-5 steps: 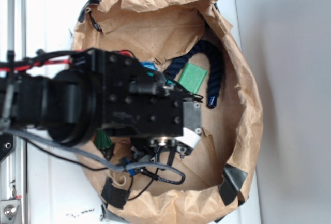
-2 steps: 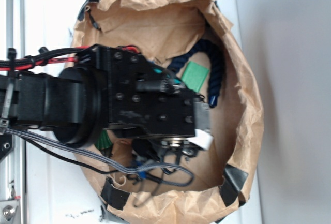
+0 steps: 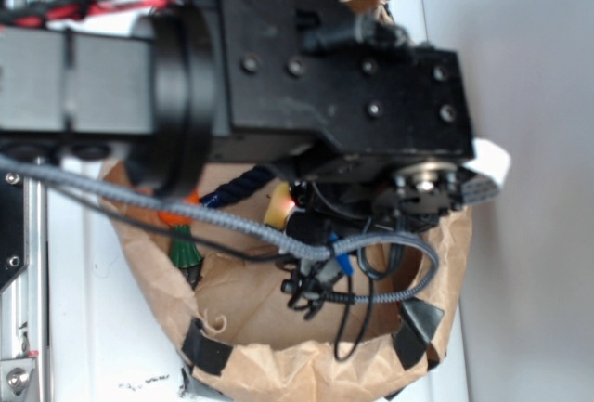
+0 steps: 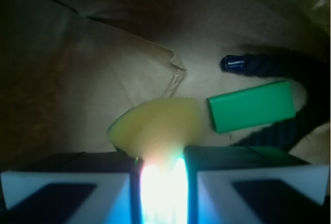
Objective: Grab the green sponge.
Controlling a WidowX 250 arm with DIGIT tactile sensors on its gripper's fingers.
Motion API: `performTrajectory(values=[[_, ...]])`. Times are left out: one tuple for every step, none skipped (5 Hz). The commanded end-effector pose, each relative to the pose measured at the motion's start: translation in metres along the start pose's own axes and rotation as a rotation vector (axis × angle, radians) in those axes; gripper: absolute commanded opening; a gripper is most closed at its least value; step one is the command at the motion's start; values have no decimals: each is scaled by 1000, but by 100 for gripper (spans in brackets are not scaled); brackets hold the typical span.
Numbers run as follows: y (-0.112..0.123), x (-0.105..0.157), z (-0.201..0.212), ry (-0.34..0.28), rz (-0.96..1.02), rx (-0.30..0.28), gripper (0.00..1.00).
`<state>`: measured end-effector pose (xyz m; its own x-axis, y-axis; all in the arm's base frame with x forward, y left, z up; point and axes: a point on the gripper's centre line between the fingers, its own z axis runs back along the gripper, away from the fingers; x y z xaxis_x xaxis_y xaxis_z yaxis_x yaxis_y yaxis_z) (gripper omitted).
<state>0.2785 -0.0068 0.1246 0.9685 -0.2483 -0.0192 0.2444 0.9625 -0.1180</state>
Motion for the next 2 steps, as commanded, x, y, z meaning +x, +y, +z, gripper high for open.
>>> performTrajectory(values=[[-1,-8,43,-188,0,38,0],[5,-13,61,-207,29,53,0]])
